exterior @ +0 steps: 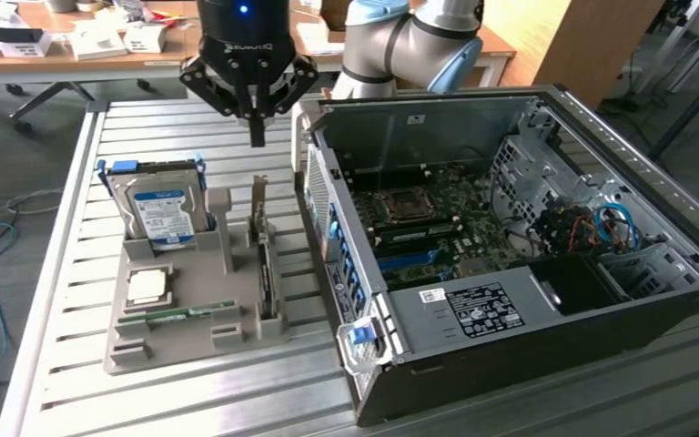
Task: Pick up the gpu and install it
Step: 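Reach for the gpu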
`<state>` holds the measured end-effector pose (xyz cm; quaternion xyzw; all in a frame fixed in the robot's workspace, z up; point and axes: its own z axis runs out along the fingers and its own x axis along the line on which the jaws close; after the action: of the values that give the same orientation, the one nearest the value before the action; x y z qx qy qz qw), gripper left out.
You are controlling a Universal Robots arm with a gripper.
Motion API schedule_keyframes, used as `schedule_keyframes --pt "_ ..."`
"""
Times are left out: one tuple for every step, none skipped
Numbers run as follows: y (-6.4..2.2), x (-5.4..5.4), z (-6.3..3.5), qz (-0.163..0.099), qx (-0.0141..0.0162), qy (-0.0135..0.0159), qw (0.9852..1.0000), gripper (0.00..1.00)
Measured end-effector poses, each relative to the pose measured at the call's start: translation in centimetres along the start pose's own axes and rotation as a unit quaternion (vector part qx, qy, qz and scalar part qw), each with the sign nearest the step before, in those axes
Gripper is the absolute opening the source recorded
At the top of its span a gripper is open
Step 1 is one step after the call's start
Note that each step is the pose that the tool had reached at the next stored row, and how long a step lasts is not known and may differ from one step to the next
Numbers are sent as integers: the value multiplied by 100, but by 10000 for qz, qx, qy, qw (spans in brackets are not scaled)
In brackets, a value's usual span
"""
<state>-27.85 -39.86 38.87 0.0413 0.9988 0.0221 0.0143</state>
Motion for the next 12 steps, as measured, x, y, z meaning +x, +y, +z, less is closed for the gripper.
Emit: schedule_keyframes --pt "-2 23 -1 1 0 0 10000 11" --pt "-3 41 -1 2 0 0 10000 11" --pt "-4 48 -1 2 0 0 10000 11" --pt "-4 48 -1 1 0 0 10000 11" --pt "-4 48 -1 1 0 0 10000 11" --pt "-4 48 -1 1 0 0 10000 11" --pt "-4 48 -1 1 0 0 10000 11" --pt "-4 48 -1 1 0 0 10000 11" --pt "-7 49 -2 2 0 0 10000 11" --pt "-15 49 -2 1 0 1 10000 11" --pt "-28 47 -3 2 1 1 10000 11" --pt "-46 46 -3 2 0 0 10000 11"
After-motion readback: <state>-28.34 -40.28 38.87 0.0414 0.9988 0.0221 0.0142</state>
